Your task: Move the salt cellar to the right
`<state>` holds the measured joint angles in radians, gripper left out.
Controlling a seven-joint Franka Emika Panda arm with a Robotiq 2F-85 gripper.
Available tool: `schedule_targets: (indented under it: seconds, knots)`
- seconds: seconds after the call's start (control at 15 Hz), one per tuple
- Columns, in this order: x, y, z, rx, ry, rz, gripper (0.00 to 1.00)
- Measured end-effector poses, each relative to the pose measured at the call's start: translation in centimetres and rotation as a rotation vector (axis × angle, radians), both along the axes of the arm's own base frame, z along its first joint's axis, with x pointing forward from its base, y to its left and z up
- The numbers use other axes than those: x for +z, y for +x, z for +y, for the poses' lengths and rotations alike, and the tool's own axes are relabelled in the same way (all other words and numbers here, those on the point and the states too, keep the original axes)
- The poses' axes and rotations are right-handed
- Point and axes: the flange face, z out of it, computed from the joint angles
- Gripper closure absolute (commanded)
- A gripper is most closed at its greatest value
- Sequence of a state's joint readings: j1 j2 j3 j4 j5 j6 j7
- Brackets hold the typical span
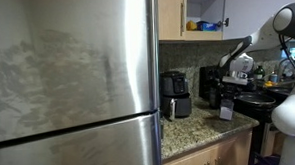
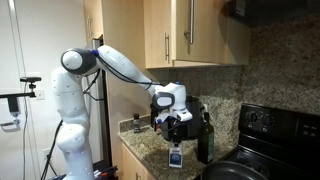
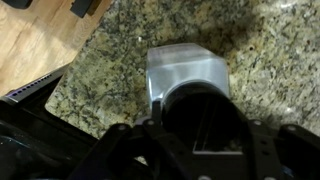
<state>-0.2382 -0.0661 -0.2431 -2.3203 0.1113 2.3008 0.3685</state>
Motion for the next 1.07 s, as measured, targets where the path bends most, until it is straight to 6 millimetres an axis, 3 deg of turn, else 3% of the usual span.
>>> schedule_targets:
  seconds: [0.13,0.2,0.27,0.33,0.6,0.87,1.07]
  knots:
    - [0.1,0.5,-2.8,-0.103,0.039,-0.031,0.63]
    - [0.1,1.0,-3.7,-0.142,0.049,-0.042,0.38]
    - [0.0,1.6,-4.2,-0.168,0.052,-0.052,0.38]
    - [-0.1,2.2,-4.3,-0.182,0.051,-0.055,0.63]
    - [-0.7,2.7,-4.4,-0.216,0.031,-0.035,0.63]
    - [-0.7,3.1,-5.9,-0.342,-0.049,-0.011,0.63]
    - [-0.7,4.7,-6.8,-0.394,-0.064,-0.014,0.63]
